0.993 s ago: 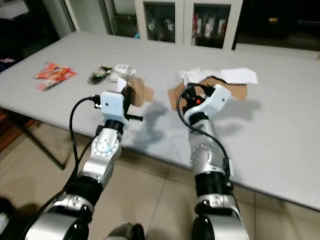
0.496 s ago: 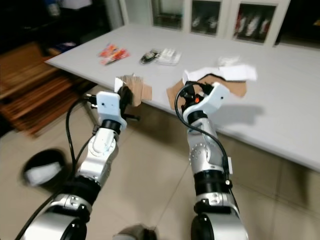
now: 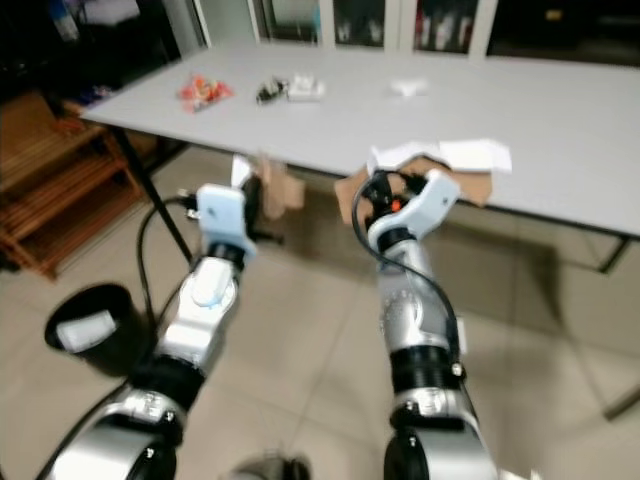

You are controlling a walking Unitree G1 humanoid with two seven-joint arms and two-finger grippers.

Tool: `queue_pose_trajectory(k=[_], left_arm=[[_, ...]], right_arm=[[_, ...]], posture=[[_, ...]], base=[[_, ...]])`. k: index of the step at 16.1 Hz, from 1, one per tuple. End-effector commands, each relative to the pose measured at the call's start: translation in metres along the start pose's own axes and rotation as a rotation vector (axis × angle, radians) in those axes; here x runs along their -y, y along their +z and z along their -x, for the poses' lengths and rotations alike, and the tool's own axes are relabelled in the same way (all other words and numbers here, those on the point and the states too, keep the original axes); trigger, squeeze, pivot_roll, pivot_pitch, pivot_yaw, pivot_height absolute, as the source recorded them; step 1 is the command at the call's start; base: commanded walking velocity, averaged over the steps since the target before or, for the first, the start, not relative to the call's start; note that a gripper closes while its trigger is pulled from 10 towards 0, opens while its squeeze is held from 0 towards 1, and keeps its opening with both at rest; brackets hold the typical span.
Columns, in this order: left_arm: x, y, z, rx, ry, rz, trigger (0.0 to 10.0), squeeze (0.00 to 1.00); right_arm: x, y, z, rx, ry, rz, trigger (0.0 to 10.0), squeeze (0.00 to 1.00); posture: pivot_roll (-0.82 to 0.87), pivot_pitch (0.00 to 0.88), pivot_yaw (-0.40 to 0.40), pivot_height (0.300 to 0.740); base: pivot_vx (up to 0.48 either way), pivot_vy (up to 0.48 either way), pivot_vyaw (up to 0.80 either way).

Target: Picking trash to rubbish bin

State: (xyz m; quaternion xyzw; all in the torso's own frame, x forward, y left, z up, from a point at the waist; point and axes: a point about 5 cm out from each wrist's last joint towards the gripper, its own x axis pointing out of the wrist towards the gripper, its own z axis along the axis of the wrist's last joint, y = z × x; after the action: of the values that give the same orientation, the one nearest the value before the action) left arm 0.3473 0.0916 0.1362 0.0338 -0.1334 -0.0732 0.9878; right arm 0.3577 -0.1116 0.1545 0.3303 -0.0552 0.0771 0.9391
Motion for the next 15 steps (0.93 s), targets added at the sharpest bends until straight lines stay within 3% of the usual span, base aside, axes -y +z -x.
queue_pose_trajectory(k=[1, 4, 13, 15], left_arm=[[-0.0044, 0.0039, -0.0033, 0.013, 0.003, -0.014, 10.0, 0.00], [-0.0055, 0.0037, -0.0040, 0.008, 0.009, -0.019, 10.0, 0.00], [-0.0085, -0.0015, -0.0043, -0.041, 0.016, -0.017, 10.0, 0.00], [-0.0108, -0.0015, -0.0047, -0.045, 0.022, -0.014, 10.0, 0.00]], right_arm=[[-0.0080, 0.0033, -0.0034, 0.012, 0.025, -0.007, 10.0, 0.00], [-0.0085, 0.0039, -0.0039, 0.011, 0.027, -0.005, 10.0, 0.00], [-0.0101, 0.0032, -0.0048, 0.008, 0.031, -0.009, 10.0, 0.00], [-0.0111, 0.0027, -0.0049, 0.008, 0.033, -0.013, 10.0, 0.00]], posture=[[0.02, 0.000, 0.085, 0.740], [0.02, 0.000, 0.082, 0.740], [0.04, 0.000, 0.080, 0.740], [0.04, 0.000, 0.082, 0.740]], base=[[-0.304, 0.000, 0.00], [-0.295, 0.000, 0.00], [0.000, 0.000, 0.00], [0.000, 0.356, 0.00]])
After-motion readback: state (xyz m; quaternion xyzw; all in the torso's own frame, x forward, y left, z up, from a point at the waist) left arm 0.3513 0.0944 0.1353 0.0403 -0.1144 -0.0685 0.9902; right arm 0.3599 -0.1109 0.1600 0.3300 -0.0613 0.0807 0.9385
